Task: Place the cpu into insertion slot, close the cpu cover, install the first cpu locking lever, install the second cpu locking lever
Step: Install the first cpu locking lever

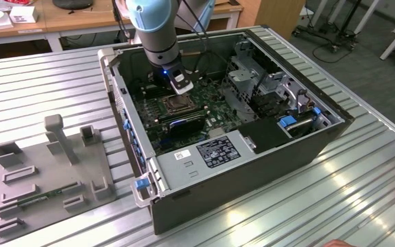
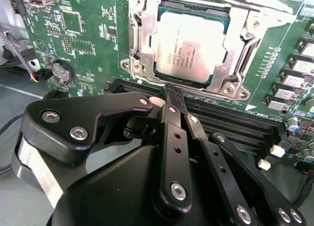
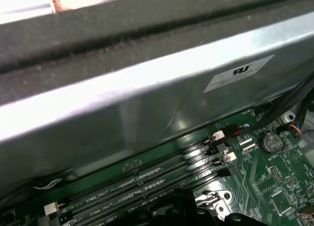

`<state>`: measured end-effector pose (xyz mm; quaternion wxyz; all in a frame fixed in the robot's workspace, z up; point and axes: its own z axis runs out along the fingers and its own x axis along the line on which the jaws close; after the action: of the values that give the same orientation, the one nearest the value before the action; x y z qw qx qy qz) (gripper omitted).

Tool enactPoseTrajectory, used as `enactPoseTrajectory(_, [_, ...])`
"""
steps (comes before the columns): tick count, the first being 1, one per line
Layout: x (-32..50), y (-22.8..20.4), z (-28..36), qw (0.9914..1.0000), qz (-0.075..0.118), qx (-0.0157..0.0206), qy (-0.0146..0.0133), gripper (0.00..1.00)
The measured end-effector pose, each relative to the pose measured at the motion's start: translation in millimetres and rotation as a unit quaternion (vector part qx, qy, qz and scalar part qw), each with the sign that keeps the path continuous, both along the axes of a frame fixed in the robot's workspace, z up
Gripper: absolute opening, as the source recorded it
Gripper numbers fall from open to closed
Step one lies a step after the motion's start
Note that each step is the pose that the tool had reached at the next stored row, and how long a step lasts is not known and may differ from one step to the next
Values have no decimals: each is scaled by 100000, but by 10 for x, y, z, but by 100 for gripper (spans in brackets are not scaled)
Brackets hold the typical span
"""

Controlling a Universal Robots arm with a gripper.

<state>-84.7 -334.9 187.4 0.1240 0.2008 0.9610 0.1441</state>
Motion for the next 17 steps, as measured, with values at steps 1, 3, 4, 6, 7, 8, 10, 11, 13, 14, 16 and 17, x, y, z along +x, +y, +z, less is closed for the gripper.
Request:
enactPoseTrajectory(1, [0,0,0,100000,1,7,-1,10])
enactPoseTrajectory(3, [0,0,-1,100000,1,30,-1,10])
enactPoseTrajectory(4, [0,0,-1,100000,1,58,-5,10])
enactPoseTrajectory(6, [0,-1,0,100000,5,143,-1,10])
enactPoseTrajectory(7, [0,-2,0,100000,5,202,-4,10])
enactPoseTrajectory(8, [0,-3,0,100000,3,271,-3,10])
enactPoseTrajectory(10, [0,-7,1,99999,3,439,-1,10])
enactPoseTrajectory(11, [0,-10,2,99999,6,533,0,10])
enactPoseTrajectory(13, [0,-13,2,99997,5,739,-1,10])
enactPoseTrajectory(14, [1,-15,2,99996,2,870,-16,10])
enactPoseTrajectory(16, [0,-19,3,99995,-2,985,-8,10])
enactPoseTrajectory(17, [0,-19,4,99995,-3,1015,-3,10])
